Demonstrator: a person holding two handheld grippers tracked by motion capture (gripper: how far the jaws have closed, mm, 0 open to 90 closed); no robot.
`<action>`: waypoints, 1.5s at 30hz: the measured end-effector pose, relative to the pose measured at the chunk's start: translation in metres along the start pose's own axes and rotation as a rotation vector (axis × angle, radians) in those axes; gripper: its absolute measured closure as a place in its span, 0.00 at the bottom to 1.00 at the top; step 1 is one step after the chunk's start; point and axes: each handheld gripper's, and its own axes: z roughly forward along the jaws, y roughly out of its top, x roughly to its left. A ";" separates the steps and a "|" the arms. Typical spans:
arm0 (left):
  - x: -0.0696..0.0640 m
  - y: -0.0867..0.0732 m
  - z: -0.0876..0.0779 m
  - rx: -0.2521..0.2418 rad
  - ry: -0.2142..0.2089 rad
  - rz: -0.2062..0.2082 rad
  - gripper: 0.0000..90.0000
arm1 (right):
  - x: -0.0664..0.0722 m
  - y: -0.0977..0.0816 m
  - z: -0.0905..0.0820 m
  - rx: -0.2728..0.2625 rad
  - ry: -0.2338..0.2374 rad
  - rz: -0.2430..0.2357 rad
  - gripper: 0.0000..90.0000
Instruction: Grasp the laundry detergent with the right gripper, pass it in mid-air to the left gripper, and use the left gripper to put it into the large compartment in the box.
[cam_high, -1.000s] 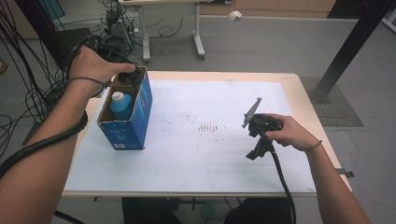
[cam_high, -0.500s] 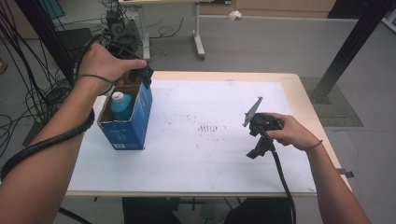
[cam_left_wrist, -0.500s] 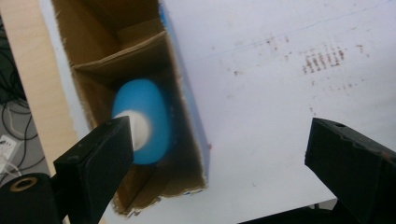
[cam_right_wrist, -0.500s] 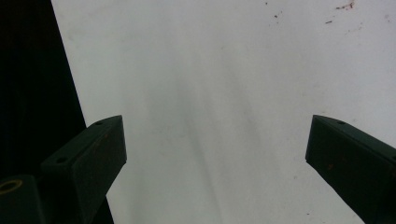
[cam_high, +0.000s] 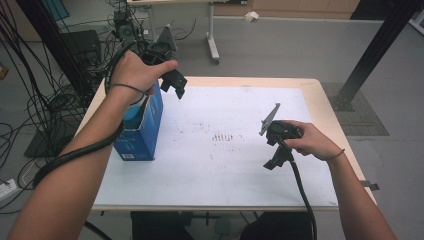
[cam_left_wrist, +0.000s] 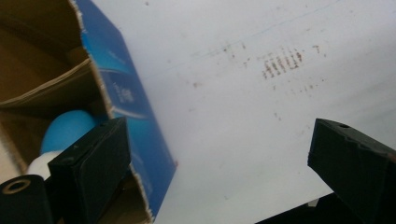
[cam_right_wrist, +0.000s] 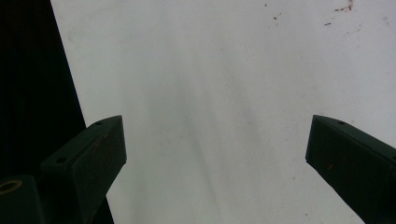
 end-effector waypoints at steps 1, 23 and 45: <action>-0.002 0.001 0.003 -0.002 -0.003 0.001 0.07 | 0.000 0.000 0.000 0.001 0.001 0.000 0.05; -0.027 0.001 0.076 0.023 -0.039 0.054 0.09 | 0.009 -0.002 -0.012 -0.007 -0.021 0.011 0.05; -0.033 -0.004 0.131 0.060 -0.045 0.059 0.09 | 0.012 -0.011 -0.020 -0.027 -0.032 0.018 0.05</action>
